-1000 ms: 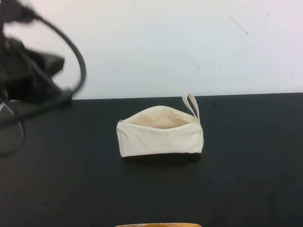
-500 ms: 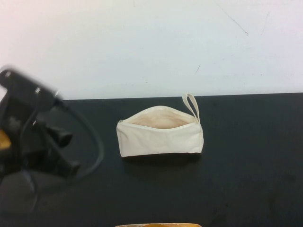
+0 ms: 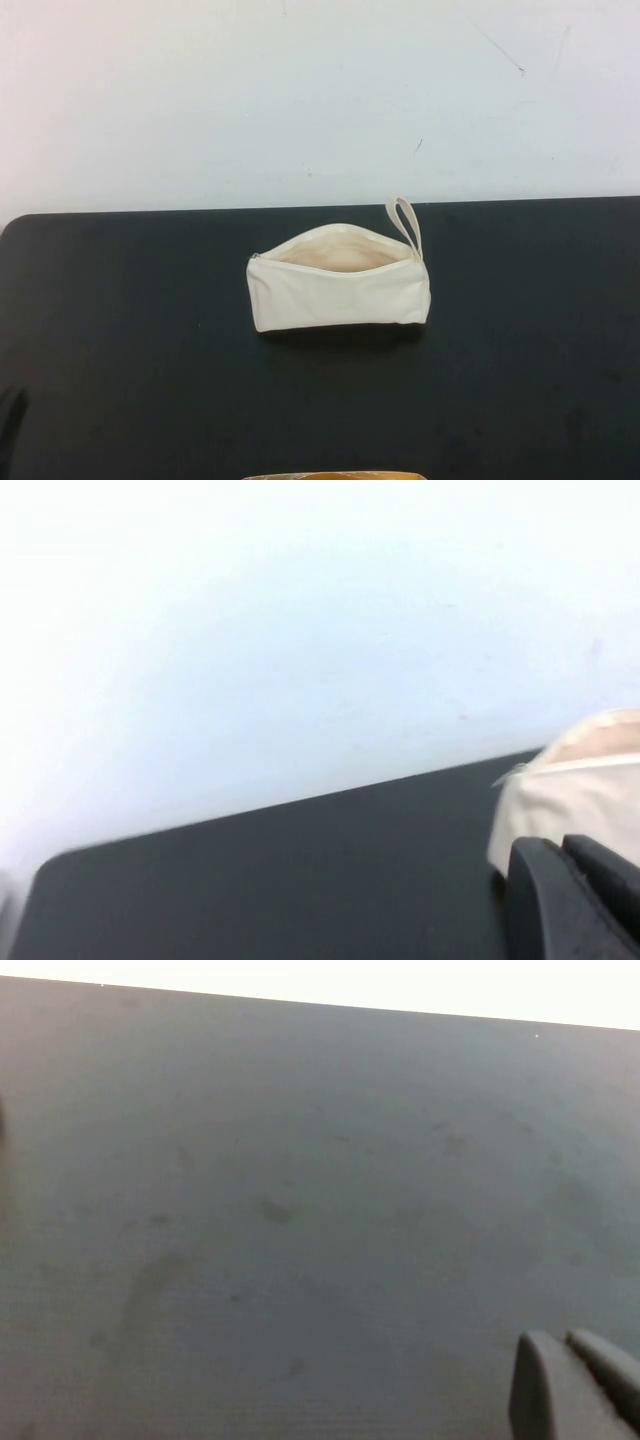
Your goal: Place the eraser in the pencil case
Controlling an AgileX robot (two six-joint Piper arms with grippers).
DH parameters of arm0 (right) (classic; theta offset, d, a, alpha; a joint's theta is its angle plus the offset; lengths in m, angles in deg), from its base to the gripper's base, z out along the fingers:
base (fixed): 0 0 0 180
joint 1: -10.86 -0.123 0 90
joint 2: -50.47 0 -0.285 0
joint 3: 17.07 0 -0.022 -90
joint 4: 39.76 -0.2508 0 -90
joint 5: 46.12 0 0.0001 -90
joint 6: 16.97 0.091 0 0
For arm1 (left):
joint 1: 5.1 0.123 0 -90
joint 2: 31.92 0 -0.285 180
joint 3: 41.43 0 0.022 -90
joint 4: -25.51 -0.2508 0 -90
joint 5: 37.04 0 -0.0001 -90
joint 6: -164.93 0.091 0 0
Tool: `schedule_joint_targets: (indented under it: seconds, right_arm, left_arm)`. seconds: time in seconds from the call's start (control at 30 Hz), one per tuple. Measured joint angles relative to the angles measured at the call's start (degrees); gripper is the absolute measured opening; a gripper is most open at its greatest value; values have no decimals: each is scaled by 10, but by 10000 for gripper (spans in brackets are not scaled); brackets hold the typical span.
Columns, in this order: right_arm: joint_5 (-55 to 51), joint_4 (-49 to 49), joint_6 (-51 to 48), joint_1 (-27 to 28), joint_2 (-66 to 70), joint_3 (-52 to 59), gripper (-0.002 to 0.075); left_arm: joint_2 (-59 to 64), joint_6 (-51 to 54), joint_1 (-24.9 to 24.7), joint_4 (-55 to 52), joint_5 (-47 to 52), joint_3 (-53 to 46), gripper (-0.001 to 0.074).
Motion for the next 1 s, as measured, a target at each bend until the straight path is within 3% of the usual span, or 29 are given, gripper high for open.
schedule_joint_targets:
  seconds: [0.2, 0.37, 0.5, 0.8, 1.0]
  right_arm:
    - [0, 0, 0, 0, 0, 0, -1]
    - [0, 0, 4, 0, 0, 0, -1]
    - [0, 0, 4, 0, 0, 0, -1]
    - [0, 0, 4, 0, 0, 0, -1]
    - [0, 0, 4, 0, 0, 0, -1]
  left_arm:
    - [-142, -51, 82, 11, 61, -54, -1]
    - [-212, -55, 127, 11, 183, -55, -1]
    - [-238, -56, 139, 11, 265, -55, -1]
    - [-238, -73, 143, 9, 329, -55, -1]
    - [-238, -209, 143, -102, 331, -55, -1]
